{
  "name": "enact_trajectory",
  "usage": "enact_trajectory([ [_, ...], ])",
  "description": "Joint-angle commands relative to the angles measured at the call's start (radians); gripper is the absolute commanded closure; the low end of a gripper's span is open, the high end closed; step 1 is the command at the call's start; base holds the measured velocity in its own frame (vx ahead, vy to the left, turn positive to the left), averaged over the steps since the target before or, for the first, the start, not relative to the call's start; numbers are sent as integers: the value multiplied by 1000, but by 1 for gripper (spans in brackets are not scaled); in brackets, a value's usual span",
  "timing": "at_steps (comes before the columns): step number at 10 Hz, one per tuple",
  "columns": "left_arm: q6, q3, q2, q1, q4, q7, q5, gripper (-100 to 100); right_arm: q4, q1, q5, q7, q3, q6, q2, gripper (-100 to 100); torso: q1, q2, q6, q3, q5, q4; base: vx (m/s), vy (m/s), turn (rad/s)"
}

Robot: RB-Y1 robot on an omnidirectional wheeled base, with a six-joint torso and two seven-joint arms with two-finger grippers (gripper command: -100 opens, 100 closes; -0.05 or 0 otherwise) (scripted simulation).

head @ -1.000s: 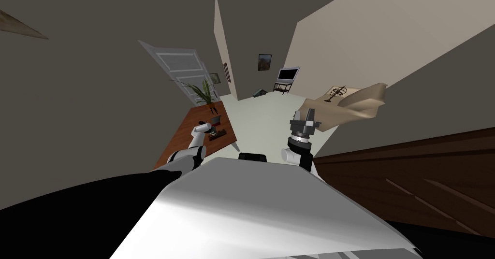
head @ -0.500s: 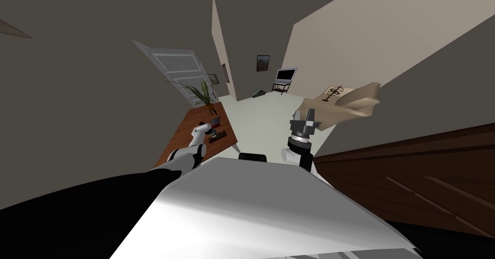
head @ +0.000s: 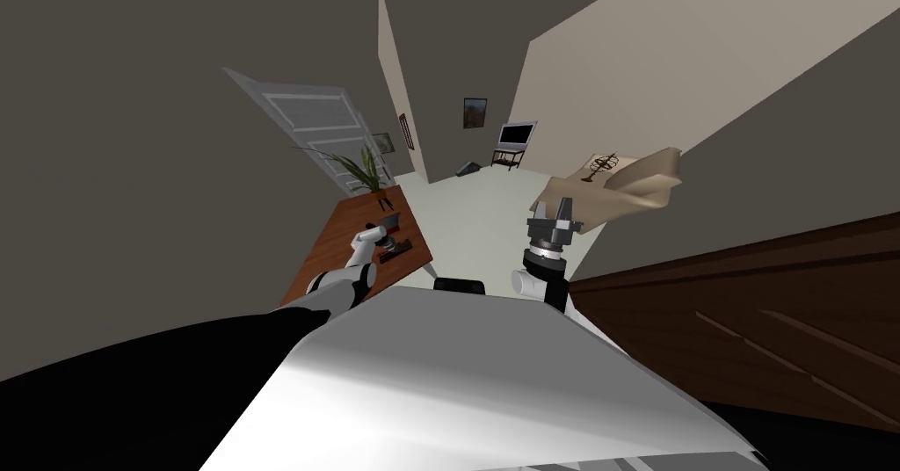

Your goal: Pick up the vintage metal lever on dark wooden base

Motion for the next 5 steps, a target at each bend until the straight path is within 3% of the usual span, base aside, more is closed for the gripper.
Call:
enact_trajectory([
  [1,-11,-19,-7,-2,3,40,-6,-100,0,0,0,0,0,0,0,0,0,0,0,0,0,0,-58,106,-124],
  [5,-36,-64,-27,-1,3,126,-20,-100,0,0,0,0,0,0,0,0,-1,1,0,1,0,0,-59,77,-100],
])
